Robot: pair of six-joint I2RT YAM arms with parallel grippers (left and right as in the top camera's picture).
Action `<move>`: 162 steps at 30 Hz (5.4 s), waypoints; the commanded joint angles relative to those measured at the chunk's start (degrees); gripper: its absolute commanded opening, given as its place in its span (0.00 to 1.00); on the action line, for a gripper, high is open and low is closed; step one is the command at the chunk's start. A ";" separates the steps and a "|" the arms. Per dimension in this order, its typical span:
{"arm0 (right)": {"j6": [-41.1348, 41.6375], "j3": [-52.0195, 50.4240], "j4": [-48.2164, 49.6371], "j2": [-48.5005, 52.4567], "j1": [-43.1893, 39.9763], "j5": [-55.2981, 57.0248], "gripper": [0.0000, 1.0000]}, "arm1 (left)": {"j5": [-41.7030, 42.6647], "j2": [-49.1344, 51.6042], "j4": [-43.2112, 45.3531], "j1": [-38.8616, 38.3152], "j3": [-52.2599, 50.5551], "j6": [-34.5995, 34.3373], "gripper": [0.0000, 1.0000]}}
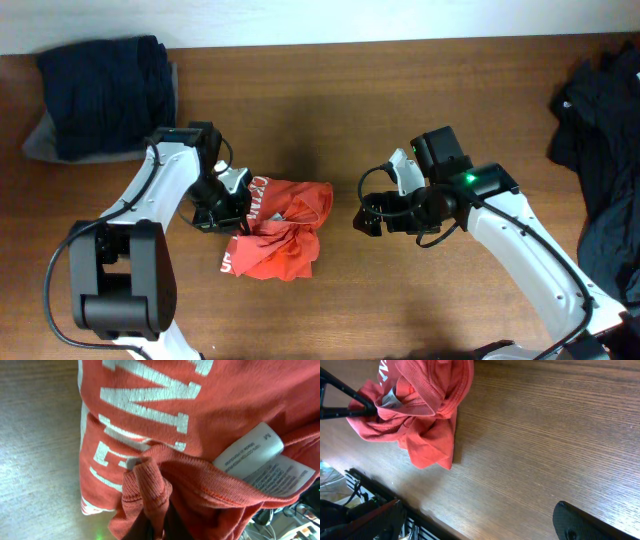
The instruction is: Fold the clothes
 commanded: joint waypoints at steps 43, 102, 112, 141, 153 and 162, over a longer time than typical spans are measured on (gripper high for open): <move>3.50 0.72 3.87 0.55 0.33 0.52 0.99 | 3.13 -13.51 -7.67 -20.33 -0.11 -6.84 0.17; 31.87 3.80 24.65 14.23 24.17 1.55 0.70 | -32.02 -13.38 -5.07 11.61 10.75 -24.41 0.99; 29.16 8.02 20.74 14.67 24.72 1.51 0.81 | -30.29 -13.38 -1.01 11.61 5.81 -24.41 0.99; 32.89 7.91 22.18 22.18 24.74 4.24 0.53 | -29.44 -13.38 -1.01 11.61 5.81 -24.39 0.99; 32.89 7.89 22.16 22.18 24.72 7.91 0.33 | -29.42 -13.38 -1.05 11.61 5.81 -24.39 0.99; 32.87 7.87 21.38 22.18 24.68 11.67 0.07 | -29.42 -13.38 -1.05 11.61 5.81 -24.39 0.99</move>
